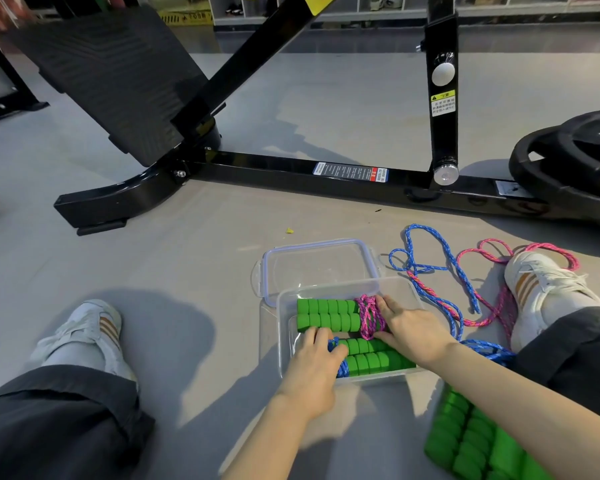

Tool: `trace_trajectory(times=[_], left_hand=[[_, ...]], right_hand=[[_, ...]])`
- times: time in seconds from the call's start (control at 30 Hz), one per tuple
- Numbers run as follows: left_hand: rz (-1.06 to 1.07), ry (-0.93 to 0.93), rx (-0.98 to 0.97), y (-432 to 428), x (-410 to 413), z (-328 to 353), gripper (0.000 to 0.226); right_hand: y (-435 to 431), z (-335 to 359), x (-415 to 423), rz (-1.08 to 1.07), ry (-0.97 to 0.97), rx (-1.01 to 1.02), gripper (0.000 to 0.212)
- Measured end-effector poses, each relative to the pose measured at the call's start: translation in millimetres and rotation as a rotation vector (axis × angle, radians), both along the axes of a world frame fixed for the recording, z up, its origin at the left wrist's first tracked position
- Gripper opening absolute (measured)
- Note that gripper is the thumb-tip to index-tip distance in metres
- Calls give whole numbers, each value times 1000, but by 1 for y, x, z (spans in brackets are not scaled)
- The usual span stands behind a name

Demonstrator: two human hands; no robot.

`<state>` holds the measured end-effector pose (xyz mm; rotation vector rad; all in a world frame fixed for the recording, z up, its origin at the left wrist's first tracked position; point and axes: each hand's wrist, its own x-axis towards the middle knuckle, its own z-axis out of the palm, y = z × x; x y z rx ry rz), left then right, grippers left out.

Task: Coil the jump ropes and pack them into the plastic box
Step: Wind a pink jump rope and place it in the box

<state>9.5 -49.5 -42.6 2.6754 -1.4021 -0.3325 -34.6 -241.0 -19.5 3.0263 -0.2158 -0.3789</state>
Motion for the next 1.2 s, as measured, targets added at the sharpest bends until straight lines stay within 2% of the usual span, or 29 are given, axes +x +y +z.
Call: trace_trajectory(times=[0.2,0.3,0.37,0.43,0.5,0.57,0.7,0.87,1.03,1.1,1.13,1.2], left_hand=[[-38,-26,16,4,-2,2,48],[-46,-57,-12,6,-7,1,48],[-1,-73,23,7,-10,0,57],[30,-74,-28,6,-11,0,67],[51,-7,-80,4,-10,5,90],[113,19,-12,2,-7,9,107],[163,-14,113,-5,-4,6,95],[99,-32,214,-10,3,9,92],[120,39,188,-12,9,10,93],[147,97,210,-13,5,8,98],[156,124,225,-13,3,7,108],[157,182,232,-12,1,8,132]], right_hand=[[3,-3,2,-39,37,-72,70],[11,0,6,-41,71,-137,63],[18,6,8,-37,94,-162,61],[17,4,8,-33,82,-184,60],[11,-6,7,-9,37,-146,59],[9,-7,8,-11,18,-118,63],[8,-6,7,33,30,-128,54],[8,-8,12,126,79,-174,27],[15,0,13,202,103,-187,38],[15,3,11,188,120,-165,33],[13,5,8,179,108,-120,30],[0,12,4,152,115,15,53]])
